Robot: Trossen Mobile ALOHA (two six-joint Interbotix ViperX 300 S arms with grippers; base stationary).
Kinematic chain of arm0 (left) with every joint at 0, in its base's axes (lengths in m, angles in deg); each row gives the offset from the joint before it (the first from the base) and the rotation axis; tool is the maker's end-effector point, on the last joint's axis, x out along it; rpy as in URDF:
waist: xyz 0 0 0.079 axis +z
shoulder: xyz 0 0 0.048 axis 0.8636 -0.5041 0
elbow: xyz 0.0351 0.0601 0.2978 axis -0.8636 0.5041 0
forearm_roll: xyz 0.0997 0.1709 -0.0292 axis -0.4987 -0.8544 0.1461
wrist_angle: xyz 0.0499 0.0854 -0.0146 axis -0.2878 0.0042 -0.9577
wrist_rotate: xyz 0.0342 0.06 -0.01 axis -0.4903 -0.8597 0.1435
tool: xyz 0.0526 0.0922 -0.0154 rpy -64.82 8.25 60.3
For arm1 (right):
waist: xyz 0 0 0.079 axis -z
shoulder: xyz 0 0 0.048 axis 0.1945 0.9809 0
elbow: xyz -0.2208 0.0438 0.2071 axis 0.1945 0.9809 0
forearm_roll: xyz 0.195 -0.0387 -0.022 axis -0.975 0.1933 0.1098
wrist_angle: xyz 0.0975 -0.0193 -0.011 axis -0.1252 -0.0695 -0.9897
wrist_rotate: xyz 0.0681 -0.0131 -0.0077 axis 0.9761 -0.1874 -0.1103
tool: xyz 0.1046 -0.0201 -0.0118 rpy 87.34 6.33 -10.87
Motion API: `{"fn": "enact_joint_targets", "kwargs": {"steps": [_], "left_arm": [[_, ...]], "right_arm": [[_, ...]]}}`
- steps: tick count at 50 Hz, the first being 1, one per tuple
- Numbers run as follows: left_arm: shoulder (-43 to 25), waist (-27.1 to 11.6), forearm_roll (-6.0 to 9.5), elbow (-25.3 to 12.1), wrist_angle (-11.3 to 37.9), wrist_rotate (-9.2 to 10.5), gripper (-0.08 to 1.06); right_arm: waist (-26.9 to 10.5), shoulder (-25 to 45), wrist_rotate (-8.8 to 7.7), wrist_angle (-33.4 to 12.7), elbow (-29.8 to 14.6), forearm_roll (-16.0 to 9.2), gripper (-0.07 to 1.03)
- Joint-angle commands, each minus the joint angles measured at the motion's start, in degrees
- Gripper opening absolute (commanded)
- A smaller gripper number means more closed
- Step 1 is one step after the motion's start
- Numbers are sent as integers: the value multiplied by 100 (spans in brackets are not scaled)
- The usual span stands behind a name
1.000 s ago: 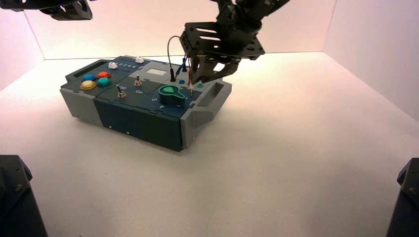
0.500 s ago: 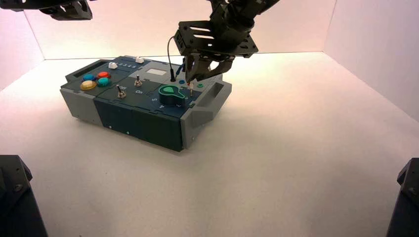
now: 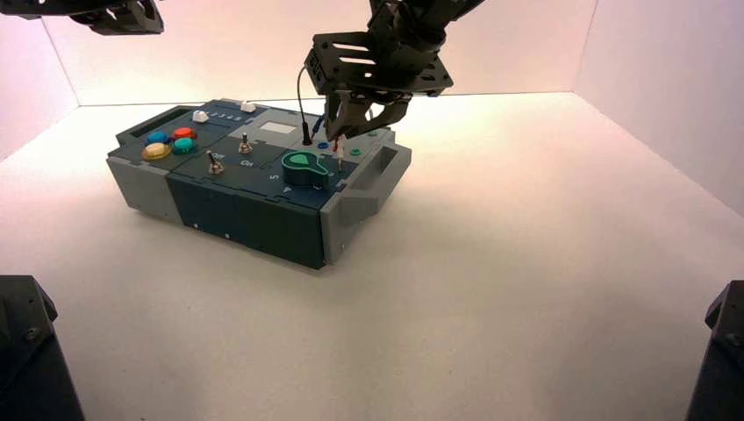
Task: Insert the white wire.
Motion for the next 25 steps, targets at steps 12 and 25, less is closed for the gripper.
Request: {"fn": "enact_joint_targets", "kwargs": {"steps": [12,25], "left_arm": [[70,26,-18,-70,-26,-18,-3],[88,26,-18,-70,-18,-18,-3]], "right_arm": [[193,-97,-18,9,-141,62,35],[220,-26,-18,9,-220,123,34]]}}
